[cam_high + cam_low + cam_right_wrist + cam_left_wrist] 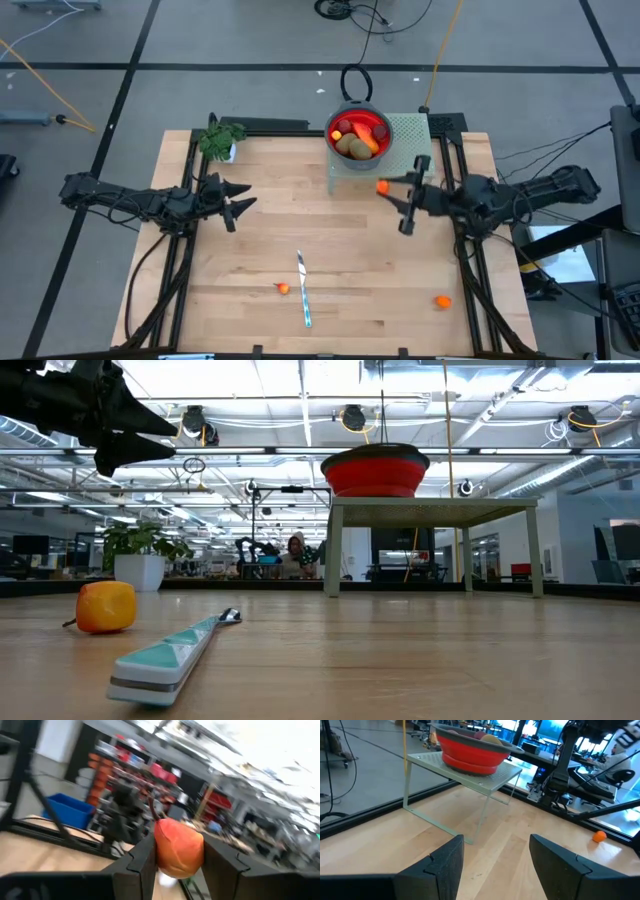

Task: Pick & Place Fruit
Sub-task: Put the peach into the red strainer bowl on the shelf

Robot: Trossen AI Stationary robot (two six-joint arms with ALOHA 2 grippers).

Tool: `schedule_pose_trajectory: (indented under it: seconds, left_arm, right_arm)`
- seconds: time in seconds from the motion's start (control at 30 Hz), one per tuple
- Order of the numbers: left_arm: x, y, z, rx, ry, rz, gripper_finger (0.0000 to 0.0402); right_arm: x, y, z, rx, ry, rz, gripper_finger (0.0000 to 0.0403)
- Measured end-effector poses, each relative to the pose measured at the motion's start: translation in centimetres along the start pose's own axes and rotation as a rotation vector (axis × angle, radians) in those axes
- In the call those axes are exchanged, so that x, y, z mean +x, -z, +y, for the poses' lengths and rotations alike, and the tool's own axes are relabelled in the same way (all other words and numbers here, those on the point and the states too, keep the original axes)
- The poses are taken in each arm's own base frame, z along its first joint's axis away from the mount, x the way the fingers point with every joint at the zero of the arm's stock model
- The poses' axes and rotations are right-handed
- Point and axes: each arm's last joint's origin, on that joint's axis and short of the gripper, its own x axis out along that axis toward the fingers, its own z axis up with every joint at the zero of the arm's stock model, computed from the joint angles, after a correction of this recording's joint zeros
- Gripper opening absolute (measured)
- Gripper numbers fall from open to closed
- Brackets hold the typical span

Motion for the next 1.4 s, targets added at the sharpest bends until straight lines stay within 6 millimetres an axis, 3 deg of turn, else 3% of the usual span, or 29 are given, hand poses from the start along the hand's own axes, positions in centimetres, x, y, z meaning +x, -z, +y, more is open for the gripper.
schedule_pose_trajectory:
  seconds: [0.43, 0.8, 0.9, 1.4]
  left_arm:
    - [0.0, 0.0, 0.0, 0.001, -0.004, -0.001, 0.0225]
    - [0.0, 0.0, 0.0, 0.007, -0.016, -0.006, 0.0225]
    - [0.0, 0.0, 0.1, 0.007, -0.04, -0.015, 0.0225]
    - [0.0, 0.0, 0.2, 0.034, -0.079, -0.025, 0.0225]
  right_arm:
    - [1.0, 2.8, -4.9, 0.15, 0.25, 0.121, 0.0125]
    - [1.8, 5.6, -7.9, 0.36, 0.253, 0.174, 0.0125]
    - [2.5, 6.5, -8.5, 0.393, 0.241, 0.207, 0.0125]
    - [7.4, 7.0, -12.5, 0.414, 0.16, 0.478, 0.0125]
